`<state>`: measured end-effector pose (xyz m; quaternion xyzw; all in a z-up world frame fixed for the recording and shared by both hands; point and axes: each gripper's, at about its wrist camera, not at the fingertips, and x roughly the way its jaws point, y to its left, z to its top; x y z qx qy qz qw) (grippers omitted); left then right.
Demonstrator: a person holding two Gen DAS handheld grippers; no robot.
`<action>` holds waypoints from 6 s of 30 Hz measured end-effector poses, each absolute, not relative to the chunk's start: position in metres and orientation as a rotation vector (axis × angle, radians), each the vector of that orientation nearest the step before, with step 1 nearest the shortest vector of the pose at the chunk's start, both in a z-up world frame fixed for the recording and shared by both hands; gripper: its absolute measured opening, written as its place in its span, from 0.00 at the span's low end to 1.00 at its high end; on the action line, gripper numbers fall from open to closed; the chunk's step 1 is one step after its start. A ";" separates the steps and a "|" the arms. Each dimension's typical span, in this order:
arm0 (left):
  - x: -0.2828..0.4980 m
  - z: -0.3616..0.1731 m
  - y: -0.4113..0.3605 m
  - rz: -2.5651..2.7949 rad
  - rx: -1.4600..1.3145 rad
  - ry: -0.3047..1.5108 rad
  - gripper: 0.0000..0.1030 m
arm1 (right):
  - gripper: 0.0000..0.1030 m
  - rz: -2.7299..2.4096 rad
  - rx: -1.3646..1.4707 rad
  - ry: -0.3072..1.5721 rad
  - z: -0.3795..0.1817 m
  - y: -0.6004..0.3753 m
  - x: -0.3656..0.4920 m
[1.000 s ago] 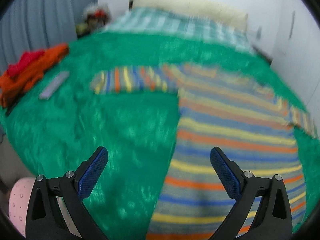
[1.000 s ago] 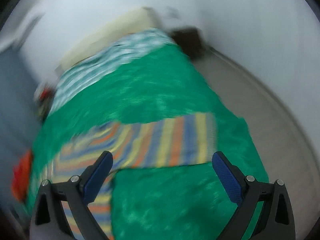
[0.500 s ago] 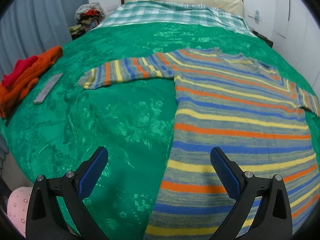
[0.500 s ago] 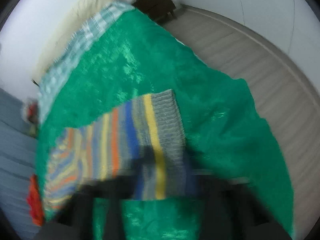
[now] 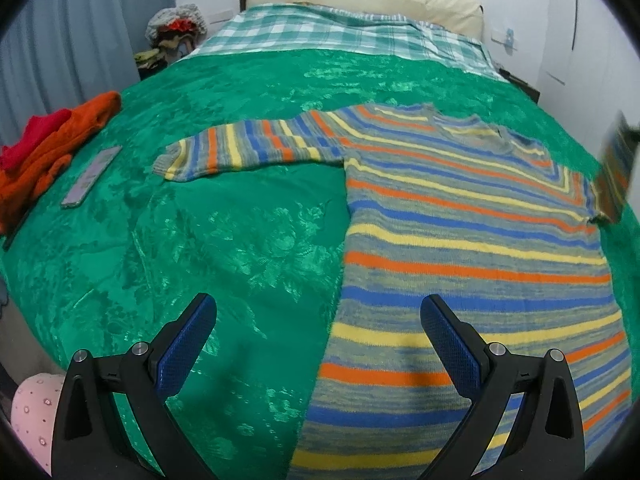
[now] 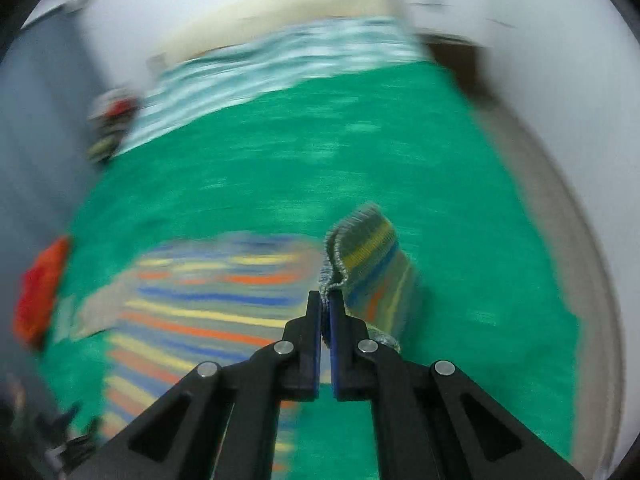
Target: Fold small clothes
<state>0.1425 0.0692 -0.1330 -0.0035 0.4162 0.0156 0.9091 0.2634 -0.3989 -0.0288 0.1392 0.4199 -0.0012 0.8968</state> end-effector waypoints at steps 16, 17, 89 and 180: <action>0.150 -0.137 0.086 0.046 -0.105 0.892 0.99 | 0.62 0.133 0.436 0.962 -0.084 -0.340 0.311; 0.151 -0.138 0.084 0.044 -0.094 0.893 0.99 | 0.62 0.052 0.354 0.998 -0.090 -0.347 0.307; 0.335 -0.166 0.269 0.184 -0.454 1.070 0.04 | 0.57 0.125 0.215 1.163 -0.147 -0.196 -0.008; 0.063 -0.125 0.018 -0.084 0.118 0.887 0.96 | 0.81 -0.395 0.247 0.872 -0.149 -0.294 -0.040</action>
